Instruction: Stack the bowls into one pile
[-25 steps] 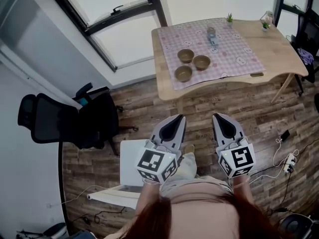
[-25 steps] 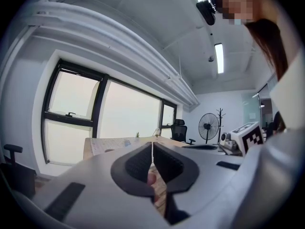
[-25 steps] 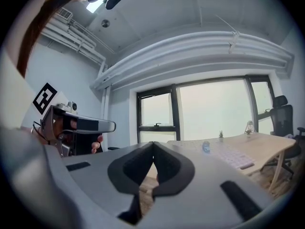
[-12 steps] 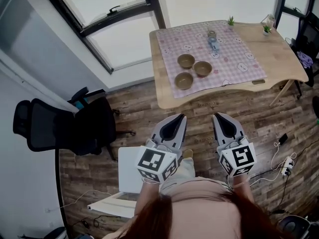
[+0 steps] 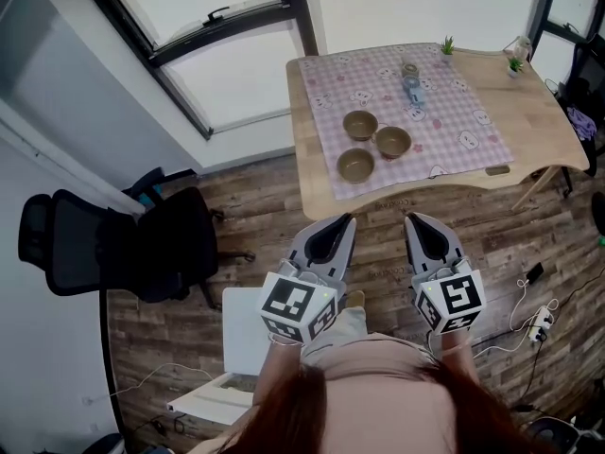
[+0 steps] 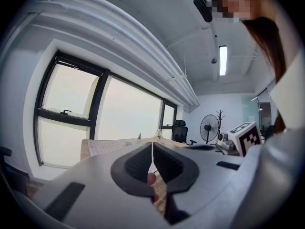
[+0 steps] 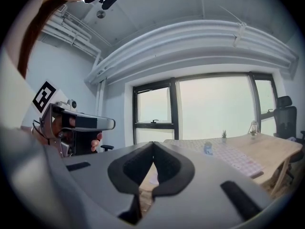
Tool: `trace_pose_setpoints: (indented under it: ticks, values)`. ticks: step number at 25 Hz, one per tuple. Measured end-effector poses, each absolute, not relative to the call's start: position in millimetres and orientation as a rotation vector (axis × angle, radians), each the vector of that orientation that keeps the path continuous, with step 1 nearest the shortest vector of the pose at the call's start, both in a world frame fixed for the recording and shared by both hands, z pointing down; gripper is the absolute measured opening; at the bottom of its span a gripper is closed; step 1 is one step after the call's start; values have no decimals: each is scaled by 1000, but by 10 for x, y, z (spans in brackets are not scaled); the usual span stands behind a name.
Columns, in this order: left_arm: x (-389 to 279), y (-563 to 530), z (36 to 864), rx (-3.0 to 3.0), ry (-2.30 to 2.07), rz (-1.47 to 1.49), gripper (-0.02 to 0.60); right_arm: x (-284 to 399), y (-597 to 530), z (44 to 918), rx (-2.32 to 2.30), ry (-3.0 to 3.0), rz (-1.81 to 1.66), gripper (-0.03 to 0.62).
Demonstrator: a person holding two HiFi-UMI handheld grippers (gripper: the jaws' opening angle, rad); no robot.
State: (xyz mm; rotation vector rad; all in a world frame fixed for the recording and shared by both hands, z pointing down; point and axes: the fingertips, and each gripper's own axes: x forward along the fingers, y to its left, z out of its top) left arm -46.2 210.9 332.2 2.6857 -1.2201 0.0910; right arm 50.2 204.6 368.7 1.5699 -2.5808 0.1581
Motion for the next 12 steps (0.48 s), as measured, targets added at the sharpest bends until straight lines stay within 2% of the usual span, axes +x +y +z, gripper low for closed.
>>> trace_pose_setpoints:
  ticks: [12]
  values:
    - [-657,1561,3347,2700,-1202,97,12,342,1507,3704,1610,-2536,147,0]
